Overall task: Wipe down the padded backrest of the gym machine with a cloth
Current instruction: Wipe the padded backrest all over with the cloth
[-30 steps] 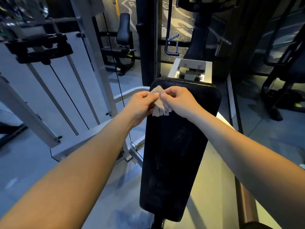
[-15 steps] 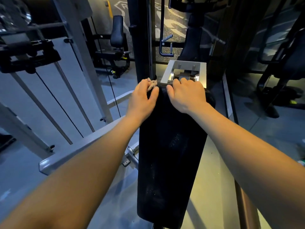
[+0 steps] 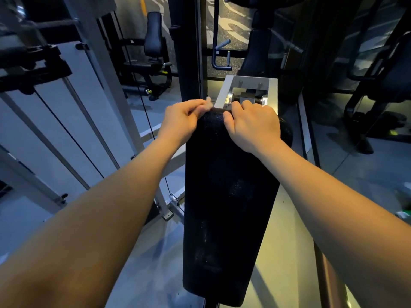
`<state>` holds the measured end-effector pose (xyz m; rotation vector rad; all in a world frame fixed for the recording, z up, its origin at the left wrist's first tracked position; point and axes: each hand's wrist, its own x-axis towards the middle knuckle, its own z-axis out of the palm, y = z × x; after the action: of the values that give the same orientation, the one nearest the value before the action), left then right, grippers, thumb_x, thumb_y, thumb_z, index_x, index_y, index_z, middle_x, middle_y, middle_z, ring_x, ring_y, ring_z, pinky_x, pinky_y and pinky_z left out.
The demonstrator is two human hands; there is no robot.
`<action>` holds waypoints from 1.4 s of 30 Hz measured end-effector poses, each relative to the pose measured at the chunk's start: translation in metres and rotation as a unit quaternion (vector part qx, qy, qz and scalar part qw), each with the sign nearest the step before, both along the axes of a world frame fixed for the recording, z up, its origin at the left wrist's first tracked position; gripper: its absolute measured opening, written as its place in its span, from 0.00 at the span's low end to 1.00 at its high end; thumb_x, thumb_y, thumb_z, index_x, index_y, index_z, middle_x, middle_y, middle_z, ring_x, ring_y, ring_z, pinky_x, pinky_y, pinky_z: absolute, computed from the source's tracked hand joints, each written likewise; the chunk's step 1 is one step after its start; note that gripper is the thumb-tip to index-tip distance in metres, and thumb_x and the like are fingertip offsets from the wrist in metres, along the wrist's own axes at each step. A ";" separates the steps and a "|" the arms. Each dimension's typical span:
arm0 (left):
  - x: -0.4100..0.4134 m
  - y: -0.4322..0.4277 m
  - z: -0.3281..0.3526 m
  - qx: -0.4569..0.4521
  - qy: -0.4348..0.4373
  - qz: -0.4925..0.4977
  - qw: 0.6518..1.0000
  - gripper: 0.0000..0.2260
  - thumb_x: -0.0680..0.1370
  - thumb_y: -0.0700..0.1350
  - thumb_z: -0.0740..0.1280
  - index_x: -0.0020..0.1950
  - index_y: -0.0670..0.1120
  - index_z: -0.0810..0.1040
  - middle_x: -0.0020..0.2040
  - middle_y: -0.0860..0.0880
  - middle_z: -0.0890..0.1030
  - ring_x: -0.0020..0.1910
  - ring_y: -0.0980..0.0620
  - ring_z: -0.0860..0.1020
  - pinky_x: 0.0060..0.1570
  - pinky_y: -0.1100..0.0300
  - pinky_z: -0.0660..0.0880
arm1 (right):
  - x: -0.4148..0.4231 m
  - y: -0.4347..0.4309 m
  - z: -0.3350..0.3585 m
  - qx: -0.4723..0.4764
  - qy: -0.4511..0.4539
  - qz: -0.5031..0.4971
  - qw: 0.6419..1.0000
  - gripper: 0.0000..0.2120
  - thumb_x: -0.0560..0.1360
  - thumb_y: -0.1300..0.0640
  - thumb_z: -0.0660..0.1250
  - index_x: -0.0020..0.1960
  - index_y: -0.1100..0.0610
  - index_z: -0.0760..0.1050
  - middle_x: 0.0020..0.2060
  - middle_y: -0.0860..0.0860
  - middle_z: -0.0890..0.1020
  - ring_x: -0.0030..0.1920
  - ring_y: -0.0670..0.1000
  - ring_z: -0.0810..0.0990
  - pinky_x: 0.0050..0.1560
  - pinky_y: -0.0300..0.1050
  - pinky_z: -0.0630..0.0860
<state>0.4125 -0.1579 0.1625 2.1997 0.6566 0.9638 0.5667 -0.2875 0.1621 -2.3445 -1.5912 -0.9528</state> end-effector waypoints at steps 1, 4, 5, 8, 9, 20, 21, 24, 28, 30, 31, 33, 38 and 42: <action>-0.004 0.004 -0.005 -0.031 -0.010 0.028 0.999 0.10 0.83 0.50 0.65 0.59 0.56 0.85 0.50 0.65 0.83 0.56 0.60 0.80 0.61 0.57 0.76 | 0.000 0.000 0.000 0.003 -0.004 -0.002 1.000 0.23 0.84 0.43 0.49 0.52 0.56 0.77 0.43 0.56 0.82 0.40 0.62 0.81 0.37 0.49 0.64; -0.004 0.000 -0.011 -0.052 -0.019 0.055 0.997 0.12 0.84 0.51 0.61 0.58 0.56 0.84 0.50 0.58 0.85 0.52 0.56 0.81 0.56 0.55 0.78 | -0.002 0.002 -0.002 0.011 -0.019 -0.016 1.000 0.22 0.84 0.43 0.50 0.50 0.56 0.77 0.42 0.56 0.82 0.39 0.61 0.80 0.36 0.49 0.65; 0.000 -0.003 -0.009 -0.047 -0.014 0.049 0.998 0.12 0.84 0.50 0.61 0.59 0.54 0.84 0.52 0.56 0.85 0.53 0.55 0.81 0.56 0.57 0.77 | -0.002 0.003 -0.003 0.016 -0.024 -0.021 0.999 0.22 0.84 0.44 0.51 0.50 0.56 0.77 0.42 0.57 0.82 0.39 0.62 0.80 0.37 0.49 0.65; 0.015 -0.007 0.002 0.016 0.041 0.010 0.999 0.13 0.85 0.47 0.60 0.63 0.51 0.81 0.61 0.52 0.81 0.60 0.55 0.76 0.61 0.61 0.70 | -0.004 0.004 -0.004 0.026 -0.034 -0.022 0.999 0.22 0.83 0.43 0.51 0.49 0.57 0.77 0.42 0.57 0.83 0.39 0.62 0.80 0.37 0.50 0.66; 0.017 -0.006 0.006 0.024 0.060 0.001 0.998 0.13 0.85 0.46 0.60 0.64 0.51 0.81 0.62 0.52 0.80 0.61 0.56 0.75 0.62 0.61 0.68 | -0.004 0.004 -0.004 0.030 -0.036 -0.020 0.999 0.22 0.83 0.43 0.51 0.49 0.57 0.77 0.42 0.57 0.82 0.38 0.62 0.80 0.37 0.50 0.66; 0.007 0.001 -0.019 -0.148 -0.063 0.050 0.986 0.12 0.84 0.49 0.61 0.60 0.52 0.84 0.55 0.55 0.84 0.58 0.54 0.80 0.64 0.51 0.76 | -0.002 0.005 -0.009 0.067 -0.033 -0.022 0.997 0.22 0.82 0.43 0.53 0.45 0.57 0.78 0.38 0.57 0.82 0.36 0.61 0.79 0.38 0.50 0.69; 0.010 0.002 -0.013 -0.124 -0.050 0.046 0.990 0.12 0.84 0.48 0.62 0.62 0.52 0.84 0.57 0.55 0.84 0.59 0.55 0.79 0.64 0.55 0.75 | -0.003 0.005 -0.009 0.070 -0.034 -0.020 0.997 0.22 0.82 0.43 0.53 0.45 0.57 0.78 0.38 0.57 0.82 0.36 0.61 0.79 0.38 0.50 0.69; 0.000 0.003 -0.012 -0.081 -0.024 0.012 0.996 0.13 0.85 0.49 0.61 0.66 0.52 0.81 0.59 0.57 0.82 0.61 0.58 0.78 0.61 0.67 0.72 | -0.003 0.005 -0.011 0.079 -0.038 -0.019 0.996 0.22 0.82 0.44 0.54 0.44 0.57 0.78 0.37 0.56 0.81 0.35 0.61 0.79 0.37 0.50 0.69; -0.026 -0.007 -0.059 -0.172 -0.011 0.057 0.983 0.15 0.86 0.48 0.57 0.56 0.47 0.83 0.34 0.56 0.74 0.33 0.60 0.71 0.40 0.60 0.73 | -0.003 0.005 -0.012 0.075 -0.038 -0.024 0.996 0.23 0.82 0.43 0.53 0.45 0.57 0.78 0.38 0.56 0.82 0.36 0.61 0.79 0.38 0.50 0.69; -0.033 -0.020 -0.071 -0.233 0.009 0.064 0.970 0.17 0.86 0.49 0.57 0.44 0.46 0.80 0.29 0.54 0.69 0.29 0.56 0.67 0.34 0.58 0.70 | -0.004 0.004 -0.011 0.081 -0.038 -0.022 0.996 0.23 0.83 0.43 0.52 0.45 0.57 0.78 0.38 0.56 0.82 0.36 0.61 0.79 0.38 0.50 0.70; -0.032 -0.022 -0.068 -0.251 -0.014 0.057 0.966 0.19 0.86 0.48 0.57 0.37 0.48 0.77 0.28 0.55 0.68 0.29 0.56 0.66 0.33 0.58 0.68 | -0.004 0.004 -0.011 0.082 -0.038 -0.022 0.996 0.23 0.83 0.43 0.52 0.46 0.57 0.78 0.38 0.56 0.82 0.36 0.61 0.79 0.38 0.50 0.69; -0.026 -0.017 -0.047 -0.241 -0.068 0.060 0.966 0.20 0.85 0.45 0.58 0.35 0.54 0.79 0.27 0.58 0.73 0.29 0.57 0.71 0.34 0.59 0.70 | -0.005 0.004 -0.011 0.081 -0.042 -0.022 0.996 0.24 0.83 0.43 0.51 0.46 0.58 0.78 0.38 0.57 0.82 0.36 0.61 0.79 0.38 0.50 0.68; -0.021 -0.010 -0.040 -0.193 -0.079 0.052 0.977 0.14 0.85 0.53 0.59 0.66 0.55 0.80 0.53 0.53 0.85 0.53 0.56 0.81 0.59 0.55 0.78 | -0.005 0.004 -0.012 0.078 -0.049 -0.022 0.996 0.24 0.83 0.42 0.51 0.48 0.58 0.78 0.39 0.57 0.82 0.36 0.60 0.79 0.37 0.50 0.66; -0.042 -0.032 -0.080 -0.179 0.027 0.067 0.981 0.14 0.87 0.49 0.55 0.64 0.54 0.80 0.49 0.52 0.83 0.47 0.57 0.78 0.49 0.58 0.75 | -0.003 0.005 -0.013 0.092 -0.056 -0.021 0.994 0.24 0.83 0.43 0.52 0.47 0.58 0.78 0.38 0.57 0.82 0.35 0.61 0.79 0.37 0.50 0.66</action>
<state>0.3702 -0.1897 0.0826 1.8870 0.9349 0.7816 0.5634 -0.2824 0.1494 -2.2432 -1.4279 -1.2055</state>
